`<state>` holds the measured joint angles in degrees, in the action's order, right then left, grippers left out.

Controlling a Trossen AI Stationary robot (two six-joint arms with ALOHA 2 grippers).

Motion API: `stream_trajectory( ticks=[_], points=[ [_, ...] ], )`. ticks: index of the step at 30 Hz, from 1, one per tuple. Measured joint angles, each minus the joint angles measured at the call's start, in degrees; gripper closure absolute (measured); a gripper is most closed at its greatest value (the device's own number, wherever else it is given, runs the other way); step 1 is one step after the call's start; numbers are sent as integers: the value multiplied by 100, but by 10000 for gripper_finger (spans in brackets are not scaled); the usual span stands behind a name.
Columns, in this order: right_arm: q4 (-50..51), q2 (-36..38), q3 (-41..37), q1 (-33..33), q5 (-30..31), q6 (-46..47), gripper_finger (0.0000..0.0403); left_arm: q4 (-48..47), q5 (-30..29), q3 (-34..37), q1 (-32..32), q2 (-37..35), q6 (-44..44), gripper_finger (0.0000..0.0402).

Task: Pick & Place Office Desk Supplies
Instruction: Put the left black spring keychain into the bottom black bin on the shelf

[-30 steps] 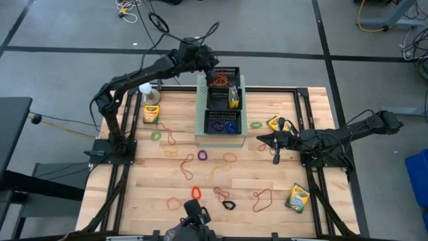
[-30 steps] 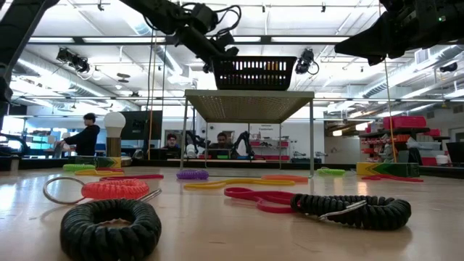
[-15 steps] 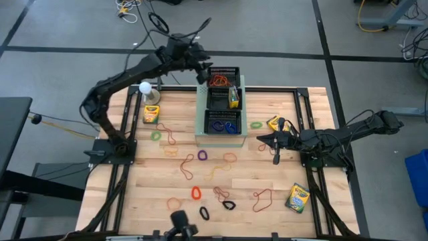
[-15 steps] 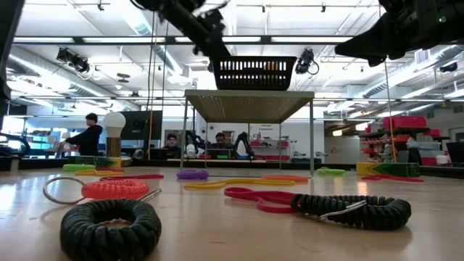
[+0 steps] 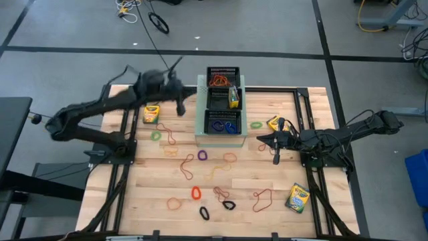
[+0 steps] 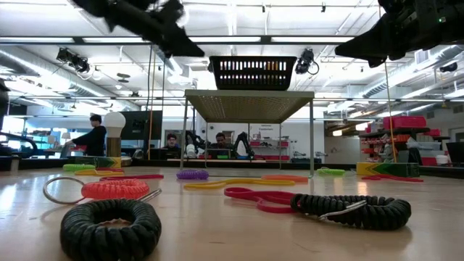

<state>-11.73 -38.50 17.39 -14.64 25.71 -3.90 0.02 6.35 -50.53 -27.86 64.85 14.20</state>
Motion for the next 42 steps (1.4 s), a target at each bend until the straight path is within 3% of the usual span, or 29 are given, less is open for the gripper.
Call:
stream_trajectory(
  ticks=[8,16,21,25,34,42],
  points=[
    [-11,-11,0,0,-9,24,396,2209,-35,2255,741,-871,-682,386],
    [-13,-11,0,0,70,350,396,3191,-58,3169,1383,-892,-1118,386],
    [352,-13,0,-2,-336,1077,396,3326,-77,3277,2070,-892,-1288,389],
    [600,-13,0,-2,-317,1435,396,3211,-412,3281,2828,-888,-1292,388],
    [861,-11,0,-2,-299,1657,396,2730,-2104,3281,4427,-631,-1545,388],
    [1350,-11,0,-2,-286,1805,396,2310,-3384,2909,5628,375,-2466,385]
  ],
)
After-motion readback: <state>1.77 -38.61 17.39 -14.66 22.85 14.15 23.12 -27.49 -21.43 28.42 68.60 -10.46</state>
